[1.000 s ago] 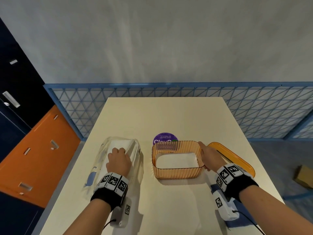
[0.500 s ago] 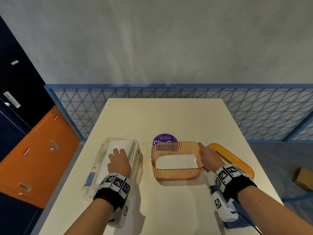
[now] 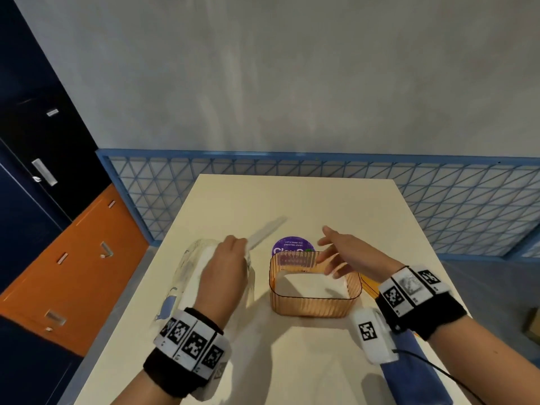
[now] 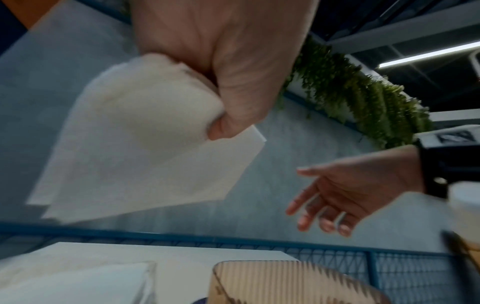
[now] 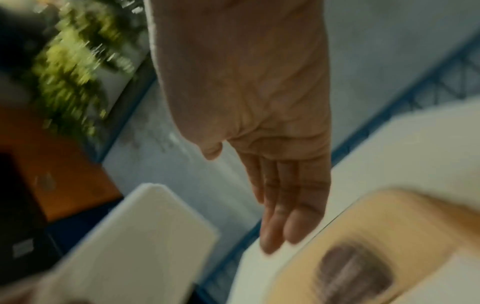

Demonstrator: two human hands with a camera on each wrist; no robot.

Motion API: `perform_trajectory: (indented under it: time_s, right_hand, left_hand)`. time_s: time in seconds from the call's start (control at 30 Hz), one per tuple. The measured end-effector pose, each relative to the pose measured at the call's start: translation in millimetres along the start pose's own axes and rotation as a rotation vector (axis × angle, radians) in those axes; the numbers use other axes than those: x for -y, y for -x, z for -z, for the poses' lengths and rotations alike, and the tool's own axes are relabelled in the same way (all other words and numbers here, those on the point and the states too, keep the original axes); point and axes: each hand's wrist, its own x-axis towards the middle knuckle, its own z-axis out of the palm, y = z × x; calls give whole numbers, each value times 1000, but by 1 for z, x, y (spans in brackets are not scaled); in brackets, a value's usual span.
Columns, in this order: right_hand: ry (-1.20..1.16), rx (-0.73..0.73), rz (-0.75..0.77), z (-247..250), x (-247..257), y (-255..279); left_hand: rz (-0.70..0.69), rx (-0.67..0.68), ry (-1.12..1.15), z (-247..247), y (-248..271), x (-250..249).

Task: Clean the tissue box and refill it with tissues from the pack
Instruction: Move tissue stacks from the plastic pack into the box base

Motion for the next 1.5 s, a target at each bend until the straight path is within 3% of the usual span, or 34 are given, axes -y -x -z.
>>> perform_trajectory:
  time_s: [0.1,0.17,0.23,0.3,0.43,0.5,0.57,0.63,0.7,0.83,1.03,1.17,1.37,1.5]
  right_hand:
    - [-348,275,-103,-11,18,7]
    - [-437,309,-124,-13,22,10]
    - [-409,265,-89,-9,20,11]
    - [-390,251,-33,-3,16,13]
    - [-551,220,34,10,13,25]
    - [-622,203,45,12,12,30]
    - [-678,205,65,11,10,32]
    - [-711,196,66,12,7,33]
    - [-707,162,38,11,1,33]
    - [-598,114,-61,6,-9,29]
    - [-368,-15,-88,12,-11,21]
    - [-206,-54,-84,18,-17,9]
    - [161,-306,-110,15,-29,-14]
    - [416,-288,-183,4,-46,-35]
  left_hand:
    - [-209,59,42,-11,6,-18]
    - [-404,88,60,-22,11,-20]
    - [-470,143,174,-29,15,-16]
    - [-306,220,438,-32,18,-11]
    - [336,209,1030,-33,13,-9]
    - [607,299,1349,-35,8,-9]
    - [756,455,1644,-33,5,-12]
    - [821,541,1789,-27,2,-18]
    - [821,546,1777,-22,-1,-25]
    - [736,537,1526,-22,-5,-36]
    - [717,413,1250,-33,-13,-36]
    - [620,460,1158,-42,-22,-36]
    - [452,475,690,-67,-44,-32]
    - [390,548,393,-85,-50,-36]
